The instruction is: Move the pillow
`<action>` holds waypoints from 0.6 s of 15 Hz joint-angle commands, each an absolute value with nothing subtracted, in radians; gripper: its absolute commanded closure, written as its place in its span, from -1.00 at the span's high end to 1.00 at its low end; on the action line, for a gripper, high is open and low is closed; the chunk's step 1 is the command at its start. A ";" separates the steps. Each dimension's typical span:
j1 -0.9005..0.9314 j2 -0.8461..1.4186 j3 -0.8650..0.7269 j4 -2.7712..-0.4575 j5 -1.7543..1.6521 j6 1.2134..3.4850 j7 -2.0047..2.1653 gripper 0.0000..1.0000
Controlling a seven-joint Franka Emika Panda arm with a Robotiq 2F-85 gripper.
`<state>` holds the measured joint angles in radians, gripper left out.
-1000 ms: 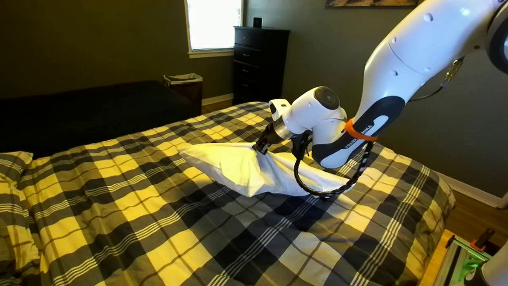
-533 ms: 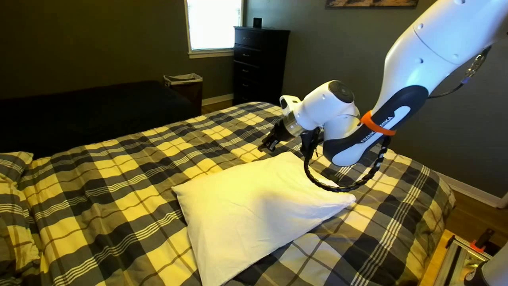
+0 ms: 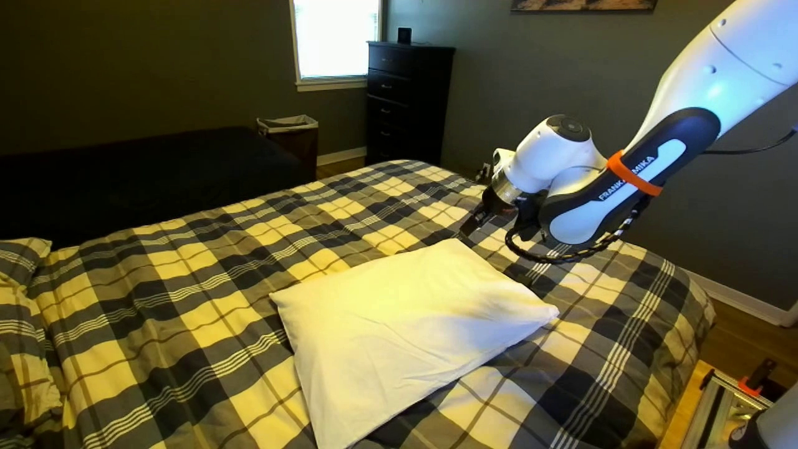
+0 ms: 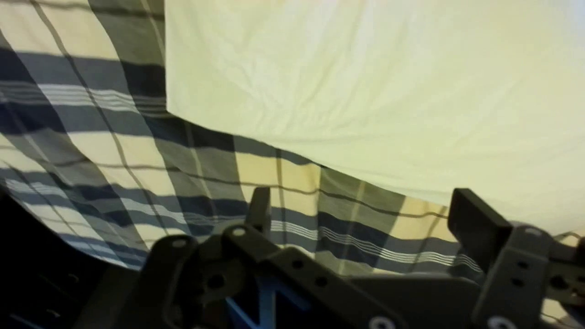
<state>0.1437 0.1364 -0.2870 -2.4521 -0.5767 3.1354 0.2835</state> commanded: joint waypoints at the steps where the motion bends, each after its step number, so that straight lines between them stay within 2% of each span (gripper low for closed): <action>1: 0.027 0.113 -0.214 -2.470 -0.370 3.004 0.184 1.00; 3: -0.025 0.119 -0.195 -2.444 -0.244 2.907 0.123 1.00; 4: 0.027 0.132 -0.232 -2.454 -0.338 2.984 0.174 1.00; 9: 0.024 0.133 -0.229 -2.447 -0.327 2.975 0.158 1.00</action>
